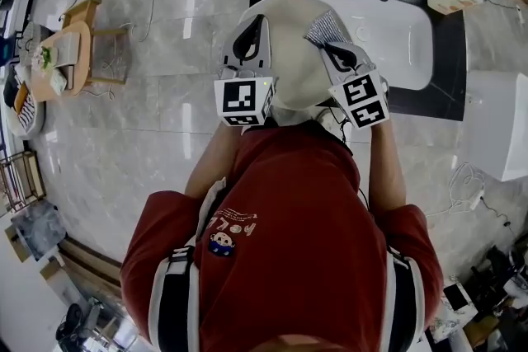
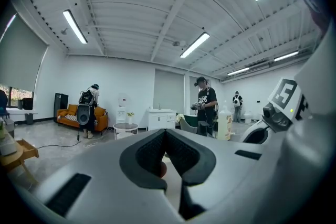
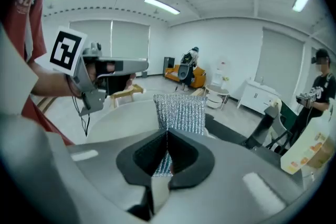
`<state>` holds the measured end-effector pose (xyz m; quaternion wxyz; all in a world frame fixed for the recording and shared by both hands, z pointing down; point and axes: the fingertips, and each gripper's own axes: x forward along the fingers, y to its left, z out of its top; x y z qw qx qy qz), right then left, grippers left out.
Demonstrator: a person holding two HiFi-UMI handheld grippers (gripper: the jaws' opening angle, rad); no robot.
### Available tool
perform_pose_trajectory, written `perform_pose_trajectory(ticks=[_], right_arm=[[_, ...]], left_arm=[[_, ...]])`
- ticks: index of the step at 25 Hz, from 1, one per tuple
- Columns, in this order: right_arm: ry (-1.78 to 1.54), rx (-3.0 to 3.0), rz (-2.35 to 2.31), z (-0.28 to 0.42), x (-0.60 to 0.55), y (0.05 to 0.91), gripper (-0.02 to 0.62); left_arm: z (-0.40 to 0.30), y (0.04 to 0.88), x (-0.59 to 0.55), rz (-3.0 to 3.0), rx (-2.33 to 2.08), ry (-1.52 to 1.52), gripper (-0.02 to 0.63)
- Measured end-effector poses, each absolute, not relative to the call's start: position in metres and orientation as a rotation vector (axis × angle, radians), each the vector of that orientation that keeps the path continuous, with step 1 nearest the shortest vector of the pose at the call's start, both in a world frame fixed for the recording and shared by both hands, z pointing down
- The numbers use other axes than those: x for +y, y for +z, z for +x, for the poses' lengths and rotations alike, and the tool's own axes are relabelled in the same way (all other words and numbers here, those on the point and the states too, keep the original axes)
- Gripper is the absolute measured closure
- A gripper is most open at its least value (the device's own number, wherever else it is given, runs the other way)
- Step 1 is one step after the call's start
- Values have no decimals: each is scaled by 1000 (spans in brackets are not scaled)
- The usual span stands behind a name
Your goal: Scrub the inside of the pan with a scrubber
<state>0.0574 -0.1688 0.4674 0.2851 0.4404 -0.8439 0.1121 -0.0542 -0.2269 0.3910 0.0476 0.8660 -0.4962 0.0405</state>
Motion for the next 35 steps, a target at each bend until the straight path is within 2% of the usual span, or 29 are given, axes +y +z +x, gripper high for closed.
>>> perform_pose_trajectory(ticks=[12, 20, 35], right_arm=[[114, -2419, 1821, 135, -182, 340, 577], [-216, -2418, 2122, 165, -173, 257, 577], [-304, -2379, 2212, 168, -173, 236, 575]], left_arm=[[-26, 334, -221, 2691, -1517, 7, 601], [-20, 278, -214, 2726, -1523, -75, 601], [-17, 248, -205, 2770, -1534, -150, 601]])
